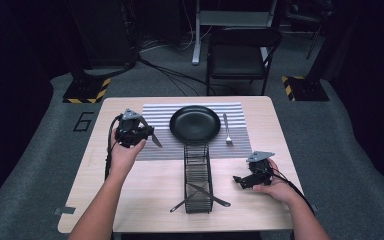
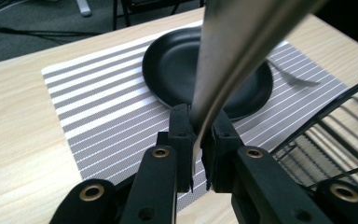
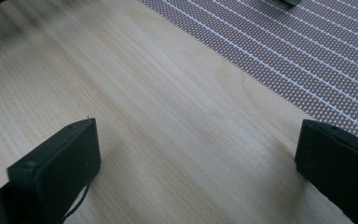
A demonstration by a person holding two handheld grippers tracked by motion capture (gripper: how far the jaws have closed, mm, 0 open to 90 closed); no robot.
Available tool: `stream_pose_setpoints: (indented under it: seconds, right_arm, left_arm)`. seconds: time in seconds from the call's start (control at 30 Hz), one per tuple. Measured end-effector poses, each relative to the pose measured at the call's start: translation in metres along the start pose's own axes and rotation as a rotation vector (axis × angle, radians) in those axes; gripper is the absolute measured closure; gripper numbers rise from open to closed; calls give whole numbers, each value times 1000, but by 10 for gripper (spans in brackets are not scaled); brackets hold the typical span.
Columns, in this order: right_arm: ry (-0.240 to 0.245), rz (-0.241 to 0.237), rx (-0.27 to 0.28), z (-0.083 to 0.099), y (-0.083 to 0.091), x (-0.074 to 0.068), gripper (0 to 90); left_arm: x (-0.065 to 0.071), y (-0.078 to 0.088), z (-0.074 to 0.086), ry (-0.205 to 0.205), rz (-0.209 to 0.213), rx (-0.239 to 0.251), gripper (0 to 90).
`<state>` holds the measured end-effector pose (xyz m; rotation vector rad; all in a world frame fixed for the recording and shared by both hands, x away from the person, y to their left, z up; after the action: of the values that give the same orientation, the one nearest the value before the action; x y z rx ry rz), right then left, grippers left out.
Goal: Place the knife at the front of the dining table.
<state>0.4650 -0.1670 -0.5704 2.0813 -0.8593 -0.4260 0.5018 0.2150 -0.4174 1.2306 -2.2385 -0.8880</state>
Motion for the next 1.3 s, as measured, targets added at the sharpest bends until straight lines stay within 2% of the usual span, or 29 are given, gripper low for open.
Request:
stream_pose_setpoints:
  seconds: [0.37, 0.57, 0.6, 0.9, 1.0, 1.2, 1.3]
  right_arm:
    - [0, 0, 0, 0, 0, 0, 0]
    - [0, 0, 0, 0, 0, 0, 0]
    - [0, 0, 0, 0, 0, 0, 0]
    - [0, 0, 0, 0, 0, 0, 0]
    - [0, 0, 0, 0, 0, 0, 0]
    - [1, 0, 0, 0, 0, 0, 0]
    - [0, 0, 0, 0, 0, 0, 0]
  left_arm:
    - [-9, -13, 10, 36, -2, -32, 826]
    - [-11, -17, 12, 39, -10, -43, 826]
    - [-12, -19, 14, 25, -9, -66, 826]
    - [-14, -23, 11, 44, -9, -53, 824]
    - [-15, -27, 7, 69, -13, -29, 824]
    - [-13, -35, 0, 79, -21, -5, 825]
    - [-13, -40, -5, 65, -46, -10, 825]
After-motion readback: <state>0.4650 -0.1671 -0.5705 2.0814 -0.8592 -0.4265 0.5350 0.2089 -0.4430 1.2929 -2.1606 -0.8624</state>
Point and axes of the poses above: each handheld gripper's, and its own axes: y roughly backward along the jaws, z roughly out of its underside, x roughly to its right, the point moved 6 cm from there along -y, roughly forward along the jaws, and after that the axes turned 8 degrees about -x, right-handed, at the moved point
